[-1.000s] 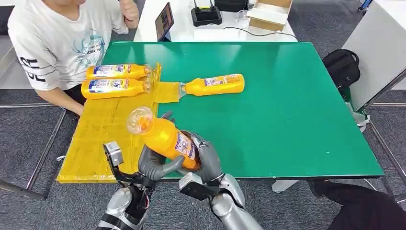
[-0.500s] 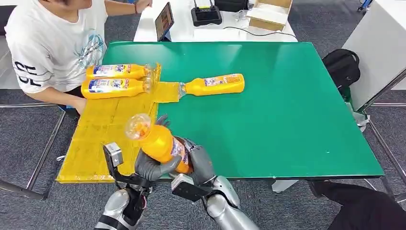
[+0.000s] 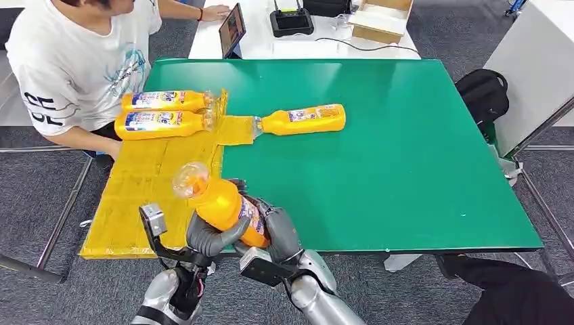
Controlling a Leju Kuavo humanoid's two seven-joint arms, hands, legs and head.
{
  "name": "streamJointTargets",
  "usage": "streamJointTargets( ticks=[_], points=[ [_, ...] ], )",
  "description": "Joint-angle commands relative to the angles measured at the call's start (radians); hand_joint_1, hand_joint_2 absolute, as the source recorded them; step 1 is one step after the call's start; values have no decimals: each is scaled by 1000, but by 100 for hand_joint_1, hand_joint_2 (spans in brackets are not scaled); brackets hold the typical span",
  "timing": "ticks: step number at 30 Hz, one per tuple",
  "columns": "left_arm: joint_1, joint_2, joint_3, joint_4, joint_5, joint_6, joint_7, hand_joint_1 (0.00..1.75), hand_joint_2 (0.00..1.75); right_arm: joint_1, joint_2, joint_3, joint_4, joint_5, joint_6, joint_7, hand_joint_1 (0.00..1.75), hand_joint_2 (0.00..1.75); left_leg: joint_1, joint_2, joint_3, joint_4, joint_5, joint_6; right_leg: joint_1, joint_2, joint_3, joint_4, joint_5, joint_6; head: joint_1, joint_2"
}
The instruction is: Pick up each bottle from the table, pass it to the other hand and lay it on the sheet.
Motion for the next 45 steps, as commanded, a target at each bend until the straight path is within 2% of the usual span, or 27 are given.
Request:
streamJointTargets(
  ticks=[1, 6, 7, 8, 9, 10, 11, 15, 17, 20, 21, 22, 26, 27, 32, 33, 34, 35, 39, 41, 45],
  points=[
    [-57, -9, -58, 40, 5, -33, 5, 175, 175, -4, 1, 74, 97, 7, 38, 4, 173, 175, 0, -2, 3, -1, -1, 1, 1, -3, 4, -1, -1, -2, 0, 0],
    [-57, -9, -56, 40, 5, -32, 5, 175, 175, -4, 1, 72, 94, 7, 35, 5, 169, 175, 0, -2, 3, -1, -1, 1, 1, -3, 4, -1, -1, -2, 0, 0],
    [-57, -8, -56, 35, -5, -24, -3, 175, 175, -2, 2, 68, 91, 5, 29, 6, 129, 175, 0, -2, 5, -1, -2, 1, 1, -3, 6, -1, -2, -3, 0, 0],
    [-56, -8, -52, 27, -21, -7, -13, 175, 175, -2, 2, 62, 85, 7, 15, 12, 10, 175, 1, -2, 3, 0, -1, 1, 1, -3, 4, -1, -2, -2, 0, 0],
    [-56, -7, -50, 23, -32, 5, -17, 175, 175, -3, 2, 57, 82, 4, 13, 14, 0, 175, 0, -2, 5, -1, -2, 1, 1, -3, 7, -1, -3, -3, 0, 0],
    [-56, -6, -46, 15, -57, 33, -23, 175, 175, -4, 0, 51, 69, -2, 16, 19, 0, 175, 0, -2, 3, 0, -1, 1, 1, -3, 4, -1, -2, -2, 0, 0],
    [-58, -2, -37, 8, -102, 83, -36, 175, 175, -2, -7, 49, 41, -4, 26, 28, 0, 0, 1, -2, 5, 0, -2, 1, 1, -3, 6, -1, -2, -3, 0, 0],
    [-71, 6, -20, 11, -159, 140, -55, 175, 175, 10, -21, 41, -27, -16, 47, 46, 0, 0, 0, -2, 2, 0, -1, 1, 1, -3, 3, 0, -1, -2, 0, 0],
    [-96, 12, 20, 21, -300, 315, -111, 175, 175, 25, -33, 21, -124, -87, 127, 42, 0, 0, 0, -2, 3, 0, -1, 1, 1, -3, 3, 0, -2, -2, 0, 0],
    [-169, 29, 117, 77, -399, 469, -143, 175, 175, 38, -61, 11, -286, -166, 225, 61, 0, 0, 0, -3, 1, 0, 0, 1, 1, -4, 2, 1, -1, -2, 0, 0],
    [-196, 43, 142, 105, -404, 473, -140, 175, 175, 38, -64, 8, -315, -183, 240, 64, 0, 0, 0, -3, 0, 0, 0, 1, 1, -4, 1, 1, -1, -2, 0, 0],
    [-240, 54, 193, 169, -474, 581, -153, 175, 175, 36, -68, 7, -348, -207, 258, 68, 0, 0, 0, -2, 1, 1, 0, 1, 1, -3, 2, 1, -1, -3, 0, 0],
    [-358, 92, 323, 369, -518, 683, -205, 175, 175, 22, -70, 9, -346, -241, 256, 75, 0, 0, 0, 0, 2, -1, 1, 0, 1, -1, 2, 0, 1, -2, 0, 0],
    [-374, 95, 343, 401, -513, 670, -204, 175, 175, 21, -68, 8, -335, -249, 251, 73, 0, 0, 0, -1, 5, -2, 1, 0, 1, -2, 4, 0, 0, -4, 0, 0],
    [-428, 130, 379, 534, -645, 860, -220, 175, 175, 35, -62, -6, -337, -279, 209, 42, 0, 0, 1, 1, 8, -2, 0, 1, 2, -1, 8, -1, -1, -4, 0, 0],
    [-432, 132, 381, 544, -648, 863, -220, 175, 175, 36, -63, -5, -342, -280, 209, 42, 0, 0, 1, 0, 3, -1, 1, 0, 1, -1, 4, 0, 0, -2, 1, 0],
    [-454, 150, 372, 605, -713, 923, -201, 175, 175, 42, -61, -13, -355, -292, 195, 42, 0, 0, 1, 1, 8, -2, 0, 0, 1, -1, 8, 0, -2, -4, 0, 0],
    [-462, 162, 353, 631, -772, 973, -190, 175, 175, 44, -60, -15, -358, -298, 191, 40, 0, 0, 1, 0, 4, -1, 1, 0, 1, -1, 5, 0, -1, -3, 1, 0],
    [-492, 188, 320, 713, -867, 1014, -155, 175, 175, 46, -62, -16, -370, -301, 175, 30, 0, 0, 1, -1, 2, -1, 1, -1, 1, -1, 3, 1, 0, -2, 0, 0],
    [-470, 214, 341, 664, -1357, 1024, 7, 175, 175, 42, -61, -15, -377, -313, 155, 8, 0, 0, 1, -1, 2, -1, 1, -1, 1, -1, 3, 0, 0, -2, 1, 0],
    [-470, 214, 341, 664, -1357, 1024, 7, 175, 175, 42, -61, -15, -377, -313, 155, 8, 0, 0, 1, 2, 5, 0, 0, 0, 2, 1, 4, 1, -1, -3, 0, 0]
  ],
)
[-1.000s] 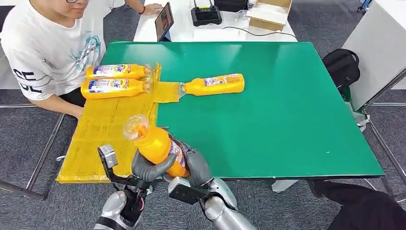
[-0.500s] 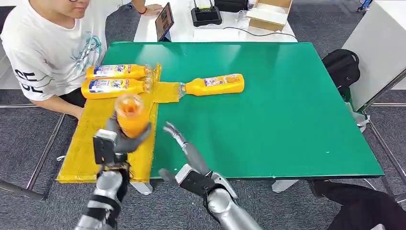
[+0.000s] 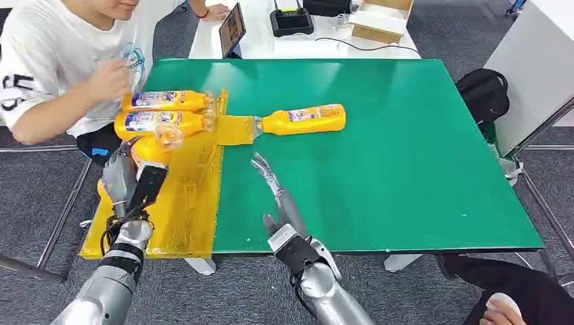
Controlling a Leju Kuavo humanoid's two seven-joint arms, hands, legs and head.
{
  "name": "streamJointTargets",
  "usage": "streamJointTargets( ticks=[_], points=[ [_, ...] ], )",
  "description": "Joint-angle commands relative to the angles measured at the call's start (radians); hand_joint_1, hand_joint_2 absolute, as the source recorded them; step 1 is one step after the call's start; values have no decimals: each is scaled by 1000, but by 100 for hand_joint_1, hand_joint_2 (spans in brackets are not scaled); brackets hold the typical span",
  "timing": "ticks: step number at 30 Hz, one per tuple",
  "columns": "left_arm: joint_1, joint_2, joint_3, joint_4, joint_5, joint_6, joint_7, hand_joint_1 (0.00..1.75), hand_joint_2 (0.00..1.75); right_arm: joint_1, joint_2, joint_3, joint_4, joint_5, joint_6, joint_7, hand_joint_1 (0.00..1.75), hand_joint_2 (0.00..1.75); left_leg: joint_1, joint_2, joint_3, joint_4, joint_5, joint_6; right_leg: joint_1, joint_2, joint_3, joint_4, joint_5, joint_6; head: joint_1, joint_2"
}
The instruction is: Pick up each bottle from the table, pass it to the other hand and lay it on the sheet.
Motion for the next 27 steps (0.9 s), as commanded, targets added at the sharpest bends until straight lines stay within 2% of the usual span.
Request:
streamJointTargets(
  ticks=[1, 2, 4, 12, 14, 18, 23, 27],
  points=[
    [-67, 74, -4, 138, -504, 8, 147, 175, 175, -19, -26, -10, -5, -17, -16, -23, 0, 0, 0, 0, 3, 0, -1, 1, 1, -1, 3, 0, -1, -2, 0, 0],
    [-72, 91, -33, 151, -636, 8, 199, 175, 175, -23, -25, -7, 0, -26, -16, -27, 0, 0, 0, 0, 5, 0, -2, 2, 1, -1, 5, -1, -2, -3, 0, 0],
    [-99, 105, -71, 231, -733, 8, 223, 175, 175, -29, -25, -3, 8, -32, -20, -30, 0, 0, 0, 1, 6, 0, -2, 2, 1, -1, 6, -1, -2, -3, 0, 0],
    [-141, 102, -91, 358, -754, 5, 225, 175, 175, -29, -25, 3, 21, -36, -16, -28, 0, 0, 0, 0, 5, 0, -2, 2, 1, -2, 5, -1, -2, -3, 0, 0],
    [-186, 89, -94, 453, -741, -139, 207, 175, 175, -24, -24, 4, 24, -33, -22, -18, 0, 0, 0, -1, 5, 0, -1, 2, 1, -3, 6, -1, -2, -3, 0, 0],
    [-192, 79, -78, 468, -703, -241, 199, 175, 175, -19, -23, -3, 18, -30, -27, -8, 0, 0, 0, -1, 4, 0, -1, 1, 1, -2, 4, -1, -1, -2, 0, 0],
    [-205, 82, -75, 475, -683, -348, 224, 175, 175, -13, -18, -9, 19, -24, -29, 11, 0, 0, 0, -1, 5, -1, -1, 1, 1, -2, 6, -1, -1, -3, 0, 0],
    [-206, 82, -74, 471, -679, -356, 223, 175, 175, -12, -18, -10, 18, -22, -29, 12, 0, 0, 0, 0, 4, -1, -1, 1, 0, -1, 5, -1, -1, -2, 0, 0]
  ],
)
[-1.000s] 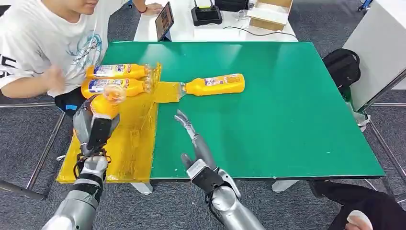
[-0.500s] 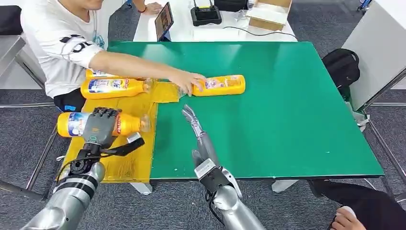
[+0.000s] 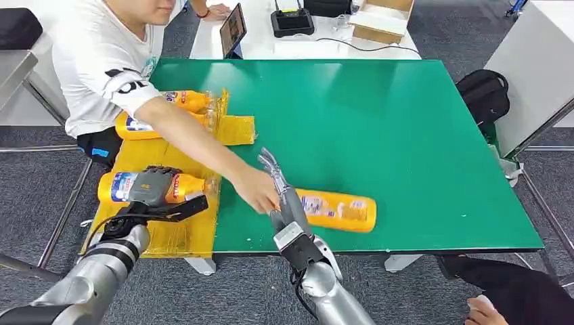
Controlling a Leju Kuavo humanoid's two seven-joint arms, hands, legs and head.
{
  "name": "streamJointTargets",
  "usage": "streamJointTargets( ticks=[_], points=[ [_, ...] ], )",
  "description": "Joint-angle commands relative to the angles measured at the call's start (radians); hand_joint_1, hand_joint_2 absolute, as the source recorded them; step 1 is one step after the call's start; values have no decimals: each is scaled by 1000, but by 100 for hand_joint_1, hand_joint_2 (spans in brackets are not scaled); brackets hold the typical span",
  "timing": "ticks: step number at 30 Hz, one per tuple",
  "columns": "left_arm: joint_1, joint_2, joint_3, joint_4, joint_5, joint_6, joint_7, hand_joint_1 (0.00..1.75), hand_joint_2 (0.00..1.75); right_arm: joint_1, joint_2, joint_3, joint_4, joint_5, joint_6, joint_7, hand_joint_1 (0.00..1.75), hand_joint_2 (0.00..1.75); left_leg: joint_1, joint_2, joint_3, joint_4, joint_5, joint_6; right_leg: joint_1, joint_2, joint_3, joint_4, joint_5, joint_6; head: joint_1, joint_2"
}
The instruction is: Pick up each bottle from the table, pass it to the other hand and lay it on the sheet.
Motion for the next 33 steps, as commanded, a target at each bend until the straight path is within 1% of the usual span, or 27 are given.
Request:
streamJointTargets(
  ticks=[1, 3, 4, 6, 9, 15, 16, 17, 18, 21, 22, 23, 25, 27, 31, 33],
  points=[
    [-49, -2, -14, 114, 13, -51, 6, 175, 175, -15, -18, -8, 32, 3, -3, 12, 0, 0, 0, 1, 5, -1, -1, 1, 1, 0, 5, -1, -1, -3, 0, 0],
    [-49, -2, -14, 114, 13, -51, 6, 175, 175, -15, -18, -8, 32, 3, -3, 12, 0, 0, 0, 1, 4, -1, 0, 1, 0, 0, 4, -1, 0, -2, 0, 0],
    [-49, -2, -14, 114, 13, -51, 6, 175, 175, -15, -18, -8, 32, 3, -3, 12, 0, 0, 0, 1, 6, -1, -1, 2, 1, -1, 6, -1, -1, -3, 0, 0],
    [-49, -2, -14, 114, 13, -51, 6, 175, 175, -15, -18, -8, 32, 3, -3, 12, 0, 0, 0, 1, 5, -1, -1, 1, 0, 0, 4, -1, -1, -2, 0, 0],
    [-49, -2, -14, 114, 13, -51, 6, 175, 175, -15, -18, -8, 32, 3, -3, 12, 0, 0, 0, 1, 7, -1, -1, 2, 1, 0, 7, -1, -1, -3, 0, 0],
    [-51, -6, -2, 113, 28, -68, 17, 175, 175, -13, -17, -12, 31, 4, -4, 16, 0, 0, 0, 1, 5, -1, 0, 1, 0, 0, 4, -1, 0, -1, 0, 0],
    [-51, -10, 8, 110, 42, -75, 16, 94, 175, -11, -15, -13, 33, 5, -4, 22, 0, 0, 0, 1, 7, -1, -1, 1, 1, 0, 7, -1, -1, -3, 0, 0],
    [-51, -11, 12, 109, 49, -79, 18, 24, 175, -10, -14, -14, 34, 5, -4, 24, 0, 0, 0, 0, 5, -1, -1, 1, 0, -1, 5, -1, -1, -2, 0, 0],
    [-54, -15, 24, 112, 68, -104, 13, 0, 175, -9, -13, -15, 39, 7, -3, 29, 0, 0, 0, 0, 5, -1, -1, 1, 0, 0, 5, -1, -1, -2, 0, 0],
    [-58, -29, 81, 108, 161, -198, -31, 0, 175, -8, -9, -22, 52, 9, -2, 35, 0, 0, 0, 1, 6, -1, -1, 1, 1, -1, 6, -1, -1, -2, 0, 0],
    [-59, -35, 107, 107, 200, -225, -48, 0, 0, -10, -9, -24, 57, 8, 0, 35, 0, 0, 0, 0, 5, -1, -1, 1, 1, -1, 6, -1, -1, -2, 0, 0],
    [-57, -38, 118, 101, 227, -247, -66, 0, 0, -11, -8, -27, 62, 8, 2, 36, 0, 0, 0, 1, 8, -2, -1, 2, 1, -1, 7, -2, -1, -3, 0, 0],
    [-55, -44, 153, 94, 314, -327, -100, 0, 0, -18, -5, -33, 78, 5, 8, 43, 0, 0, 0, 0, 5, -1, 0, 1, 0, -1, 5, -1, -1, -1, 0, 0],
    [-46, -52, 208, 78, 417, -379, -154, 0, 0, -24, 3, -47, 105, -7, 2, 58, 0, 0, 0, 0, 9, -2, -2, 2, 1, -1, 9, -2, -2, -3, 0, 0],
    [-37, -52, 187, 51, 508, -434, -190, 0, 0, -33, 6, -56, 127, -22, 3, 54, 0, 0, 0, -1, 7, -1, 0, 1, 0, -1, 8, -1, 0, -1, 0, 0],
    [-36, -53, 185, 48, 532, -447, -195, 0, 0, -34, 6, -58, 130, -25, 5, 54, 0, 0, 0, 1, 10, -2, -1, 2, 0, 0, 11, -2, 0, -3, 0, 0]
  ],
)
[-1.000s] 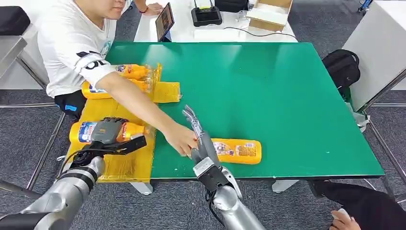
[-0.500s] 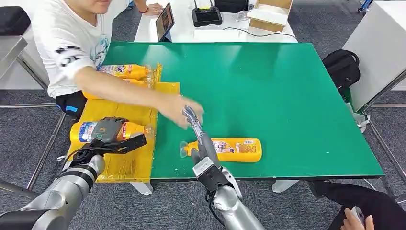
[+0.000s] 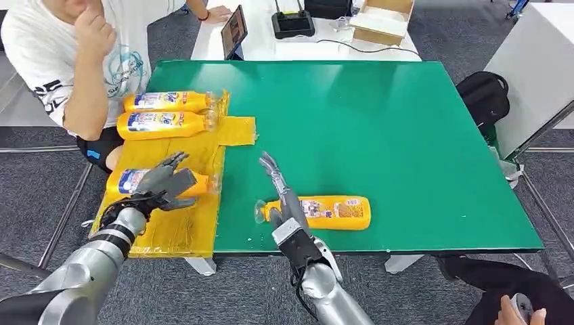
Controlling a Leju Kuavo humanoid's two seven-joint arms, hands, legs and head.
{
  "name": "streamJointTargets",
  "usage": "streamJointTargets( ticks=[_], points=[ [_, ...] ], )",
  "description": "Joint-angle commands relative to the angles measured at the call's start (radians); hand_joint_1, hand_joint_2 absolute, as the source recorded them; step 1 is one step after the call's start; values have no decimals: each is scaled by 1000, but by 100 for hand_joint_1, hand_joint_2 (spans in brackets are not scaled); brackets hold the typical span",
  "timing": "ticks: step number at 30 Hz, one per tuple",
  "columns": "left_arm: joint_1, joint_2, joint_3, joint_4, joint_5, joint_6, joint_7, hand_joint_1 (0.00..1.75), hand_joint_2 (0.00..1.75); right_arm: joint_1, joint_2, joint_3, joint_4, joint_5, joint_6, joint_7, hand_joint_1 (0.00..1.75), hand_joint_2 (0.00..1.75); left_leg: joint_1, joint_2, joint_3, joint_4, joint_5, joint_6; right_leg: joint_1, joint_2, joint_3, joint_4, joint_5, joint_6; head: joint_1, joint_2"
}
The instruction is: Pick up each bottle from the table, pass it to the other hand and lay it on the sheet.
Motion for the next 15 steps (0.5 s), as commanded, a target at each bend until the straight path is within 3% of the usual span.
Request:
streamJointTargets(
  ticks=[1, 8, 10, 11, 13, 15],
  points=[
    [21, -26, 52, 14, 111, -85, -36, 0, 0, -42, 3, -43, 111, -21, 3, 4, 0, 0, 0, 3, 5, -2, -1, 2, 0, 1, 4, -2, 0, -2, 0, 0],
    [34, -25, 35, -3, 242, -169, -72, 0, 0, -51, 4, -50, 131, -31, 10, 4, 0, 0, 0, 2, 6, -2, -1, 2, 1, 1, 5, -2, -1, -3, 0, 0],
    [35, -35, 121, -1, 401, -361, -98, 0, 0, -58, 6, -49, 147, -32, 17, 4, 0, 0, 0, 2, 6, -1, -1, 2, 1, 1, 5, -2, -1, -3, 0, 0],
    [44, -40, 135, -19, 431, -368, -106, 0, 0, -59, 6, -49, 151, -33, 19, 4, 0, 0, 0, 3, 5, -1, -1, 1, 0, 2, 4, -1, 0, -2, 0, 0],
    [69, -76, 192, -92, 578, -335, -125, 0, 0, -53, 7, -52, 150, -24, 16, 6, 0, 0, -1, 2, 4, -1, -1, 1, 0, 1, 3, -1, 0, -2, 0, 0],
    [97, -115, 209, -193, 660, -166, -161, 0, 0, -48, -7, -41, 138, 18, 2, 18, 0, 0, 0, 2, 4, -1, -1, 1, 0, 1, 4, -1, 0, -2, 0, 0]
  ],
)
